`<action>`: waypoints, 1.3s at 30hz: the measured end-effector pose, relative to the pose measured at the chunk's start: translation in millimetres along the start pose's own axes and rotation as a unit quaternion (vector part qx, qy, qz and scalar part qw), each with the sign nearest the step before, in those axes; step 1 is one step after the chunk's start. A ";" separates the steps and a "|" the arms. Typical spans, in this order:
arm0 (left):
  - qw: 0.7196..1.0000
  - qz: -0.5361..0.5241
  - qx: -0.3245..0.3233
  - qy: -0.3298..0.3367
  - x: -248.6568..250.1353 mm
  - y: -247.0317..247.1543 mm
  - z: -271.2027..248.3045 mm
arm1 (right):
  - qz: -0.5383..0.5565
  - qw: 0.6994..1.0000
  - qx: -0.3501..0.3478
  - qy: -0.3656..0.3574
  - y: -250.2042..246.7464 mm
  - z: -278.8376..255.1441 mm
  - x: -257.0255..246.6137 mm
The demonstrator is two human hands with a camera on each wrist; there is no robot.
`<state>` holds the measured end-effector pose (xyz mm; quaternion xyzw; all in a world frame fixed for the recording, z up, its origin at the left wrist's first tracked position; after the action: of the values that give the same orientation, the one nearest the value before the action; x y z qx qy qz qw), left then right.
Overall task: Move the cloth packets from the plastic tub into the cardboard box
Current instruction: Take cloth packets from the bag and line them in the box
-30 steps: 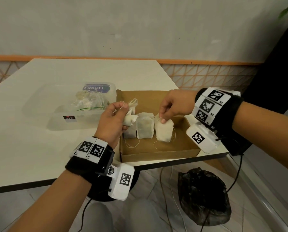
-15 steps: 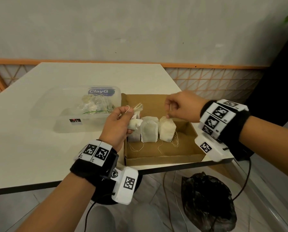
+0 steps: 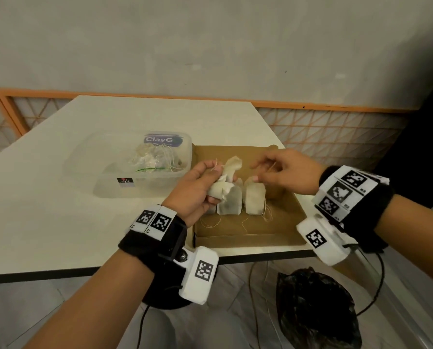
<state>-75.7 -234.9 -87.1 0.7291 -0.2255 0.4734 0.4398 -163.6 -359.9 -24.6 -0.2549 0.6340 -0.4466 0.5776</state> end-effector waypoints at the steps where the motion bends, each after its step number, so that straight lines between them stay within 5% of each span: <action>1: 1.000 0.009 -0.006 -0.001 -0.1 2.5 -0.4 | 0.064 0.998 0.012 -0.001 -1.8 2.6 -6.7; 6: 0.999 0.035 -0.013 -0.005 -3.1 14.1 -1.6 | 0.209 0.977 0.034 0.004 -0.6 13.6 -23.7; 10: 0.998 0.062 0.031 -0.012 -6.8 4.8 -0.8 | 0.153 0.986 0.068 -0.002 -20.5 17.8 -20.2; 15: 0.997 0.033 0.070 -0.004 -3.9 -2.4 0.1 | 0.070 0.997 0.025 -0.013 -24.2 14.4 -16.1; 22: 0.990 0.141 0.019 -0.001 -8.7 12.6 -0.6 | 0.066 0.997 -0.010 -0.035 -16.5 14.2 -30.9; 32: 0.987 0.159 0.008 0.012 -7.7 16.0 -1.2 | 0.054 0.994 0.083 -0.039 -14.1 19.5 -25.6; 39: 0.991 0.132 0.005 -0.011 -11.6 15.3 1.1 | 0.050 0.996 0.063 -0.045 -8.2 22.5 -31.0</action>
<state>-91.8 -244.6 -91.0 0.7001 -0.3227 0.5204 0.3673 -137.3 -343.9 -0.5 -0.2051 0.5901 -0.4444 0.6420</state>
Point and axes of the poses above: each hand's wrist, its own z-axis towards the middle knuckle, its own y-axis out of the palm, x = y × z, the point moved 8 cm from there along z, towards the middle knuckle, and after that the axes turned 8 degrees about -y, right-handed, at the moved point
